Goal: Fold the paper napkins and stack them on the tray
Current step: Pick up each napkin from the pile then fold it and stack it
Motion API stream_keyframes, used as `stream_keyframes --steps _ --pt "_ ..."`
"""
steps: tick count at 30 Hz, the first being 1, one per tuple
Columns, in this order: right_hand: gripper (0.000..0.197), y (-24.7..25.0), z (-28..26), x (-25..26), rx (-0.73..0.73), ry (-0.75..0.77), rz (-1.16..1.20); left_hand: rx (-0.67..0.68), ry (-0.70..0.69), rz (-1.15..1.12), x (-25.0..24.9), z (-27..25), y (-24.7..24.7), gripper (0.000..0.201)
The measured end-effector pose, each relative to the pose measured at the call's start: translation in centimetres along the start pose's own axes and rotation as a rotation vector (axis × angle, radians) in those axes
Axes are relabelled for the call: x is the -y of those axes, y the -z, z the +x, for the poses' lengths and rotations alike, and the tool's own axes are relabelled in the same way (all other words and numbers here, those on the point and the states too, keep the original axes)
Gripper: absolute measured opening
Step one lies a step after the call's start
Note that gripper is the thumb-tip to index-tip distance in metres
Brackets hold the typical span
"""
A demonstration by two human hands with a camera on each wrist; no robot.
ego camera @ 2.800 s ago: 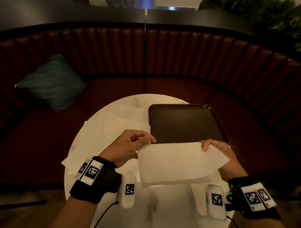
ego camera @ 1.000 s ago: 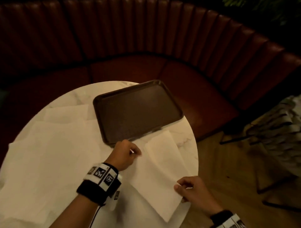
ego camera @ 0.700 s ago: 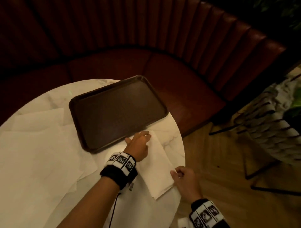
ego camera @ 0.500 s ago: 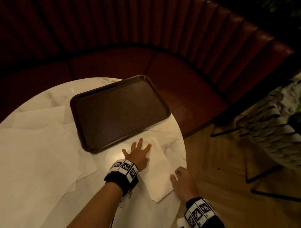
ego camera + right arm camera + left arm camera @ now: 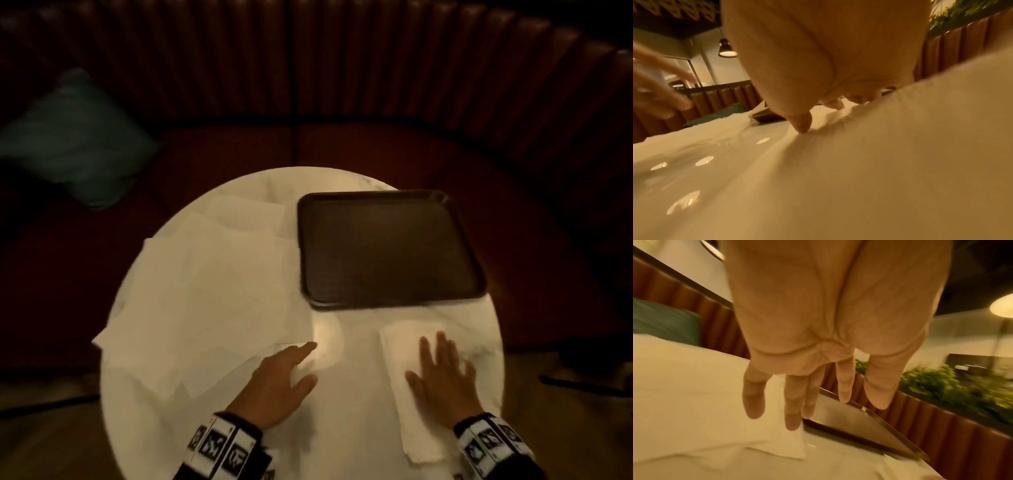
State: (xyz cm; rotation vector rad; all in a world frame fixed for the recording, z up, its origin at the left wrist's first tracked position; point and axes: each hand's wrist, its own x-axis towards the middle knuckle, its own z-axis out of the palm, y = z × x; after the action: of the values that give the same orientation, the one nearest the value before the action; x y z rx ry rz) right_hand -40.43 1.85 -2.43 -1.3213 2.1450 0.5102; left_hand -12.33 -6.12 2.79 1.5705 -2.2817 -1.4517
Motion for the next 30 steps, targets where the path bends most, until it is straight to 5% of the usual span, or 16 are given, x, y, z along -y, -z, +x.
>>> stream_keyframes --steps 4,7,10,15,22,26,30 --pt "0.067 3.6 -3.4 5.2 -0.238 0.073 0.067 -0.181 0.215 -0.151 6.3 -6.3 4.1 0.044" --pt "0.053 4.0 -4.1 13.1 -0.534 0.388 0.188 -0.259 0.339 -0.209 11.4 -10.0 5.5 0.036" --pt "0.057 3.6 -2.2 23.0 -0.402 0.515 0.287 -0.295 0.396 -0.251 15.6 -12.6 5.9 0.032" --pt "0.097 4.9 3.5 33.9 -0.134 0.184 0.262 -0.235 0.455 -0.311 20.1 -15.5 6.4 0.033" --pt "0.107 4.4 5.6 35.6 -0.099 -0.058 0.281 -0.148 0.467 -0.206 23.6 -17.7 7.1 0.028" --pt "0.058 4.4 5.2 34.7 -0.253 0.087 0.434 -0.091 0.472 -0.182 24.4 -17.3 7.1 0.035" --pt "0.034 7.0 3.4 33.0 -0.254 0.268 0.575 -0.166 0.426 -0.237 23.8 -15.1 7.5 0.034"
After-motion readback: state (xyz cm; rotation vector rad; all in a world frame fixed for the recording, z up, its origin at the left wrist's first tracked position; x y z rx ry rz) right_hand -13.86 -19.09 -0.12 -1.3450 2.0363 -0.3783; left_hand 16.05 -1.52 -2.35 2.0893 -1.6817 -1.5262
